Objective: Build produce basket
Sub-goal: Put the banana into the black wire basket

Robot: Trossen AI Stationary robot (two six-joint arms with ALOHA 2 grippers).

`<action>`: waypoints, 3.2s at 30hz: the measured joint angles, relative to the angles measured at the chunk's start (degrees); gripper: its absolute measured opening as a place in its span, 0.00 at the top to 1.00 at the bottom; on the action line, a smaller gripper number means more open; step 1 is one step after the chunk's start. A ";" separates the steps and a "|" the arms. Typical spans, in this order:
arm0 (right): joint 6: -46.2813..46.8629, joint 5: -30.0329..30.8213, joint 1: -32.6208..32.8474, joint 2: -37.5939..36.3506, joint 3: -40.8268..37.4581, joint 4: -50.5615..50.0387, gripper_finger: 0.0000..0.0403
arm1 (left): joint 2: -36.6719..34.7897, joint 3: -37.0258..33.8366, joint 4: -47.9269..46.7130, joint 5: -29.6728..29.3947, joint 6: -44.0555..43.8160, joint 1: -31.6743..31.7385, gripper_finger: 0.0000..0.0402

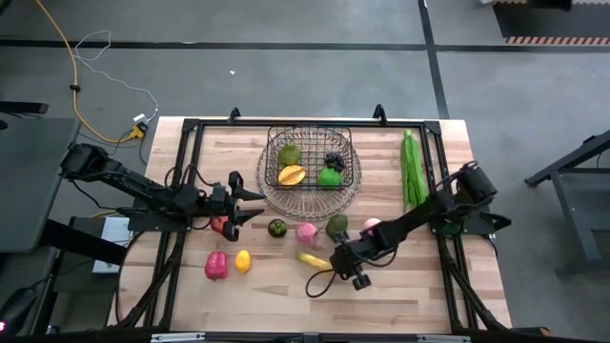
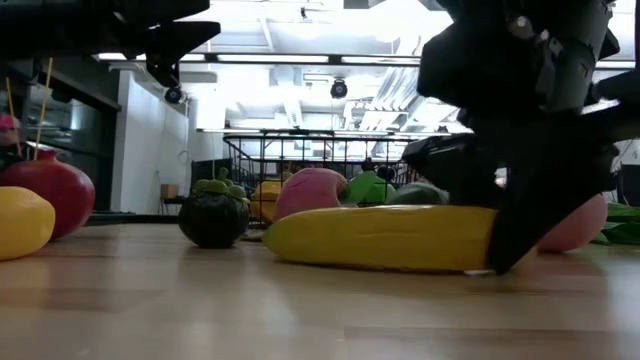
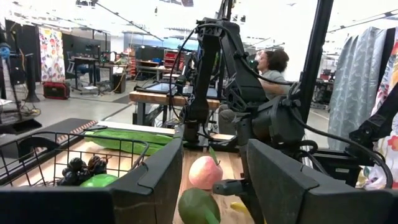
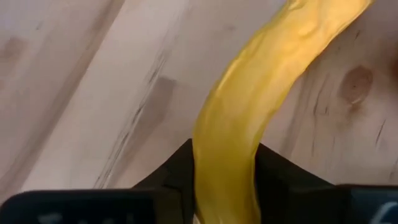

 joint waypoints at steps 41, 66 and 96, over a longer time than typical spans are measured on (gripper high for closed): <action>-22.02 12.38 -11.02 -28.54 -13.47 37.93 0.70 | 0.00 0.02 -0.79 -0.61 -0.02 -0.02 0.58; -14.53 11.70 -20.06 -25.99 -13.47 33.72 0.70 | 0.00 0.02 0.22 -2.21 0.00 0.44 0.58; -13.49 3.79 -38.27 -7.71 20.37 -22.86 0.70 | -0.02 0.02 0.46 -2.12 1.07 0.48 0.58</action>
